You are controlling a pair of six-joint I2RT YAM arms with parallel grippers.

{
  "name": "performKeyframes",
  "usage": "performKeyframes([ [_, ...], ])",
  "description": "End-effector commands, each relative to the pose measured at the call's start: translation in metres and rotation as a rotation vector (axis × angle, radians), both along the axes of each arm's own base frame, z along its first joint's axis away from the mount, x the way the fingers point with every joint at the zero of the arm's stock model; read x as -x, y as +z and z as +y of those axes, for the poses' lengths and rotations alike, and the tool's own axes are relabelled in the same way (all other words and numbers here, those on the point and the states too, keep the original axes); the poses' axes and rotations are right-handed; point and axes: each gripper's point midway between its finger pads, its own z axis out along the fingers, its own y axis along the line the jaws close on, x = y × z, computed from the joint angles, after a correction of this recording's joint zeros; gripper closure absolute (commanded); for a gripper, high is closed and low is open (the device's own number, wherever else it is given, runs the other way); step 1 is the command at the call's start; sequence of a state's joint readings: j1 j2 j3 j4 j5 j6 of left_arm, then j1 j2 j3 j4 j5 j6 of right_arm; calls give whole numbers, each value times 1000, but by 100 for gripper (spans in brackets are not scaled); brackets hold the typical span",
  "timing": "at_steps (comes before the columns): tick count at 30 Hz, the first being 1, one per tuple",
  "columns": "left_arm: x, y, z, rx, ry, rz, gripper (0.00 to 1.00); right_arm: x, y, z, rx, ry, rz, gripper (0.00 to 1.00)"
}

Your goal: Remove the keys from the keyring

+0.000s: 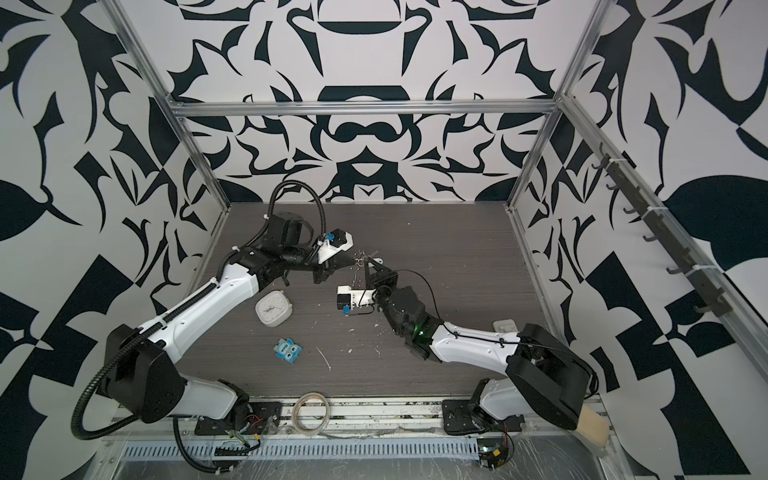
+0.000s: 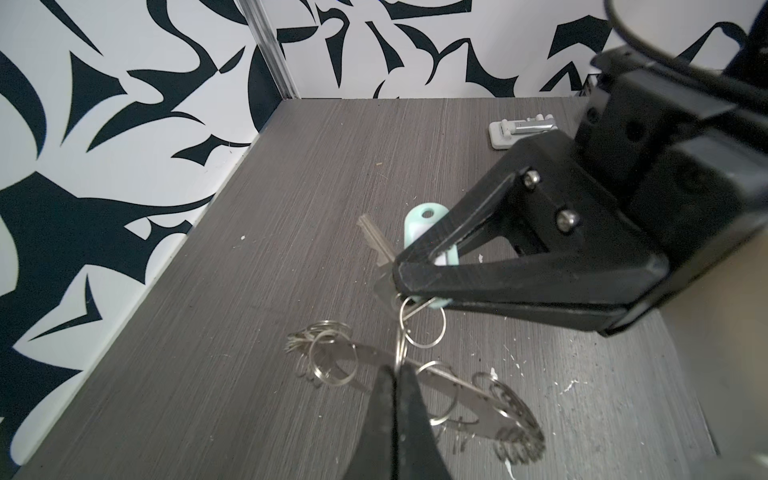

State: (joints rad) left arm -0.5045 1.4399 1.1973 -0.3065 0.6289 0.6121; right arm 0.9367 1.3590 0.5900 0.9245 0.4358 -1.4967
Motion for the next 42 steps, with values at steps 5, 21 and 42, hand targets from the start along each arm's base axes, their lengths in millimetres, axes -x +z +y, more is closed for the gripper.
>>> performKeyframes([
  [5,2,-1,-2,-15,-11,47,100,8,46,6,-74,31,-80,100],
  [21,4,-9,-6,-88,-33,130,100,7,53,19,-37,59,-103,100],
  [42,-24,20,-25,67,62,118,100,-1,68,35,-32,64,-161,100],
])
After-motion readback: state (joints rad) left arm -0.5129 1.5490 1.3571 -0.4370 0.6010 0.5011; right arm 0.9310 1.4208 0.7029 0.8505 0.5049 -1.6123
